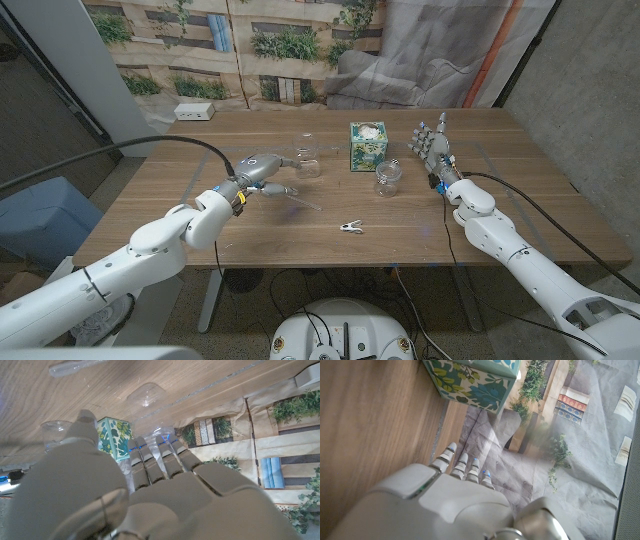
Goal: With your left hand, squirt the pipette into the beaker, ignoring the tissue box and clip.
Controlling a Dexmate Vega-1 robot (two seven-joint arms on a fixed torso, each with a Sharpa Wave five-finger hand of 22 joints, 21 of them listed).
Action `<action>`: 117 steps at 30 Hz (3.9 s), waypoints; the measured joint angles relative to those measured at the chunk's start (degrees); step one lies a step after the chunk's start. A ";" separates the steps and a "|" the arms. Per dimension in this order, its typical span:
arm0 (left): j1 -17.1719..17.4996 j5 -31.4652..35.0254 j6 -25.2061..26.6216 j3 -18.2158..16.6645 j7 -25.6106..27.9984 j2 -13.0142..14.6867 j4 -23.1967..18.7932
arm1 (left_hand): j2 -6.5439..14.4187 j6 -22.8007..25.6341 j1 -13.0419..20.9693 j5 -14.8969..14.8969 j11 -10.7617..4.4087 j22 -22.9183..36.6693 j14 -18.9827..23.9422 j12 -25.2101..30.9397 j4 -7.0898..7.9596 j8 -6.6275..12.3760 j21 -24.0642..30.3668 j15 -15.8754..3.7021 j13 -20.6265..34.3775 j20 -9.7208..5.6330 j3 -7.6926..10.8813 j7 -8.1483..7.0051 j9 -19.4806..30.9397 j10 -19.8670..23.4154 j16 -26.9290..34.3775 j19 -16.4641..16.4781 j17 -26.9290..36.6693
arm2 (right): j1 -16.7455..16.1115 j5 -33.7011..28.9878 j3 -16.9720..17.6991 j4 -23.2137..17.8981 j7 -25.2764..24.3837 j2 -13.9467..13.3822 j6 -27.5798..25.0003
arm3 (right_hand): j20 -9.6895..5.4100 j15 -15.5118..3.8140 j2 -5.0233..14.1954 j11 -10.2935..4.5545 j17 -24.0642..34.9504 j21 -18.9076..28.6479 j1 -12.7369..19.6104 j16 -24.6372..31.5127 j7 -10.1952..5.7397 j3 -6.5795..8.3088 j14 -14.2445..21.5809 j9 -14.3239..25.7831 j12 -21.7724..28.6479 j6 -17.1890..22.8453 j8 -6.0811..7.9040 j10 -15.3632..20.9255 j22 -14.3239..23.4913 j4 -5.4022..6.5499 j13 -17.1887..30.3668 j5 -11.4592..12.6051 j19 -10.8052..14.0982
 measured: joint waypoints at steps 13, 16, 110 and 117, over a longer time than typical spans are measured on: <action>-1.42 -6.47 -6.07 -1.40 -0.09 0.27 6.06 | 1.56 -3.03 -2.01 0.00 2.19 -0.17 -3.71 0.01 0.31 0.00 0.00 0.18 -0.25 -0.06 -0.31 0.02 -0.25 -5.45 0.00 -2.34 0.01 | 0.00 0.02 0.00 -0.02 0.00 0.00 0.00 | 0.00 0.00 0.00 0.00 0.00 0.00 0.00 0.00 0.00 0.00 0.00 0.00 0.00 0.00 0.00 0.00 0.00 0.00 0.00 0.00 0.00; -1.82 -9.35 -7.72 -1.95 -0.34 -0.03 7.67 | 1.69 -3.33 -2.61 -0.27 2.63 -0.10 -4.07 0.01 0.47 0.00 0.00 0.00 -0.25 0.05 -0.48 0.12 -0.25 -6.33 0.00 -2.61 0.00 | 0.00 0.02 0.00 -0.02 0.01 0.00 0.00 | 0.00 0.00 0.00 0.00 0.00 0.00 0.00 0.00 0.00 0.00 0.00 0.00 0.00 0.00 0.00 0.00 0.00 0.00 0.00 0.00 0.00; -9.90 -64.34 -27.56 -5.11 -1.24 -28.21 38.45 | 10.57 -30.96 -32.18 0.85 10.02 -0.53 -26.51 0.10 10.51 -0.62 -0.76 2.52 -0.51 -1.29 1.67 5.44 -1.05 -34.16 0.17 -20.33 0.26 | 0.00 0.05 0.00 0.02 0.17 -0.03 0.03 | 0.00 0.00 0.00 0.00 0.00 0.00 0.00 0.00 0.00 0.00 0.00 -0.01 0.00 0.00 0.00 0.00 0.00 0.00 0.06 0.00 0.00; -10.60 -64.88 -27.82 -4.79 -1.35 -28.85 39.71 | 10.06 -29.06 -33.90 1.33 10.54 -0.53 -24.37 1.00 11.39 0.06 -0.29 2.70 -0.51 -1.21 2.55 6.09 -1.04 -31.75 0.88 -19.14 0.11 | 0.00 0.06 0.00 0.02 0.18 -0.03 0.03 | 0.00 0.00 0.00 0.00 0.00 0.00 0.00 0.00 0.00 0.00 0.00 -0.01 0.00 0.00 0.00 0.00 0.00 0.00 -0.01 0.00 0.00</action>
